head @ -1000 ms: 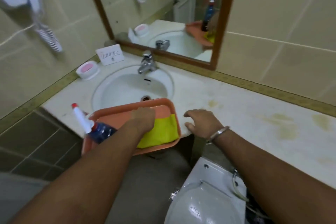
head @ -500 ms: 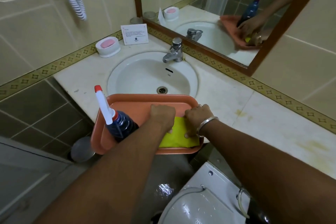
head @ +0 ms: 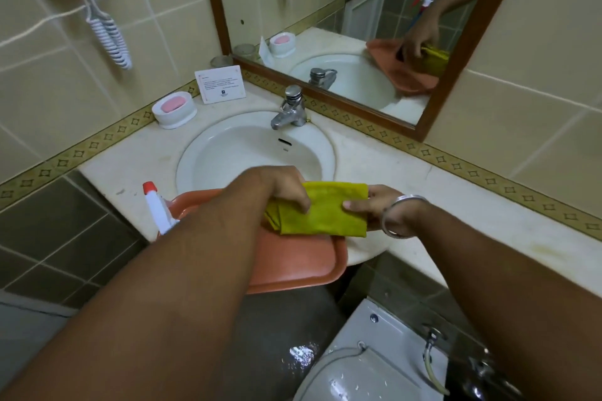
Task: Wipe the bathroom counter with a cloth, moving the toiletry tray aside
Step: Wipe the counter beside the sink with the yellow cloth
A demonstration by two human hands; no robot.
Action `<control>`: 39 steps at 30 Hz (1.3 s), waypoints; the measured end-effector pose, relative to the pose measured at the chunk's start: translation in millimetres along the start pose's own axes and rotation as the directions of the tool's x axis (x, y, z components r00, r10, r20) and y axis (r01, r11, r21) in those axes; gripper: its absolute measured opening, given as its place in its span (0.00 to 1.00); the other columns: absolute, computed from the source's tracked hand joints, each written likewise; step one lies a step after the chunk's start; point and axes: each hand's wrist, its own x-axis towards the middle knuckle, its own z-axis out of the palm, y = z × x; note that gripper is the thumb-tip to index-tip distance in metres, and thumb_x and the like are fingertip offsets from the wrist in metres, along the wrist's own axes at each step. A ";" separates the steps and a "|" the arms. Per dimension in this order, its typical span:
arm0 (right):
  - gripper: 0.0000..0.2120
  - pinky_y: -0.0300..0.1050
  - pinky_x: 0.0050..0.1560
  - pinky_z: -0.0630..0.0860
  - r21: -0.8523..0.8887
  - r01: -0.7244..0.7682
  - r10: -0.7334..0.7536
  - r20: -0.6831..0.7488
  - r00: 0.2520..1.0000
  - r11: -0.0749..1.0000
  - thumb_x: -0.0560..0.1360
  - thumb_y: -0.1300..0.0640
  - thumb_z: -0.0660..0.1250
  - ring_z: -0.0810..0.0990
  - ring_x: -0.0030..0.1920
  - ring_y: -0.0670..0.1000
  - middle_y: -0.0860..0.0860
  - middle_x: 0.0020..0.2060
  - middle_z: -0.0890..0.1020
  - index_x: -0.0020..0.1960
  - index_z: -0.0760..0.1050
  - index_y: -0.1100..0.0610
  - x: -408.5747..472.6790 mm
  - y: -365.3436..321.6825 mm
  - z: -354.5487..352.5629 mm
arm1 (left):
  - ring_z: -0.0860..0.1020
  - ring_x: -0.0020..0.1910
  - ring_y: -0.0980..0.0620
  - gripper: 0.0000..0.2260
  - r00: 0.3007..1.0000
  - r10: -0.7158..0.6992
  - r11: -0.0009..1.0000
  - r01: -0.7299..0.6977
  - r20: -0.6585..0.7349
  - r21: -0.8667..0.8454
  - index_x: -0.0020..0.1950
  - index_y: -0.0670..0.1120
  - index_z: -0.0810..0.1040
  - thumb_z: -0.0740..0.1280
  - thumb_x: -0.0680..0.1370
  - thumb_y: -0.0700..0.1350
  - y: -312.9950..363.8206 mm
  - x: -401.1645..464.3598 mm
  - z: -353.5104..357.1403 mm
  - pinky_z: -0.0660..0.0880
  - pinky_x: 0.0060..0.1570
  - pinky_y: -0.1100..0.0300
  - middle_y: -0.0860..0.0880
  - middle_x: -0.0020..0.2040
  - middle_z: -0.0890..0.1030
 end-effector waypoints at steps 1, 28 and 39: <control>0.11 0.48 0.40 0.82 0.059 0.017 -0.014 -0.040 0.999 0.998 0.71 0.57 0.73 0.86 0.46 0.53 0.53 0.48 0.86 0.54 0.81 0.55 -9.4 2.6 -11.0 | 0.84 0.47 0.45 0.23 0.999 0.030 0.998 -0.029 0.015 -0.061 0.52 0.44 0.82 0.78 0.62 0.53 10.5 0.5 -7.1 0.82 0.51 0.47 0.45 0.49 0.84; 0.17 0.42 0.24 0.74 0.543 -0.157 0.555 -0.725 0.407 0.825 0.72 0.49 0.72 0.80 0.26 0.53 0.60 0.33 0.79 0.39 0.75 0.64 -254.5 265.3 -200.0 | 0.73 0.68 0.48 0.22 0.783 0.580 0.662 -0.614 -0.225 -0.430 0.72 0.44 0.72 0.69 0.78 0.41 416.3 131.7 228.0 0.69 0.65 0.58 0.46 0.70 0.74; 0.33 0.56 0.75 0.53 -0.651 -0.538 -0.161 -0.704 0.692 0.535 0.79 0.41 0.52 0.50 0.77 0.60 0.56 0.78 0.48 0.78 0.45 0.52 -188.7 261.0 -225.8 | 0.44 0.79 0.40 0.35 0.795 0.573 0.689 -0.337 -0.198 0.642 0.81 0.51 0.45 0.43 0.79 0.68 270.0 191.5 198.6 0.44 0.76 0.43 0.43 0.81 0.44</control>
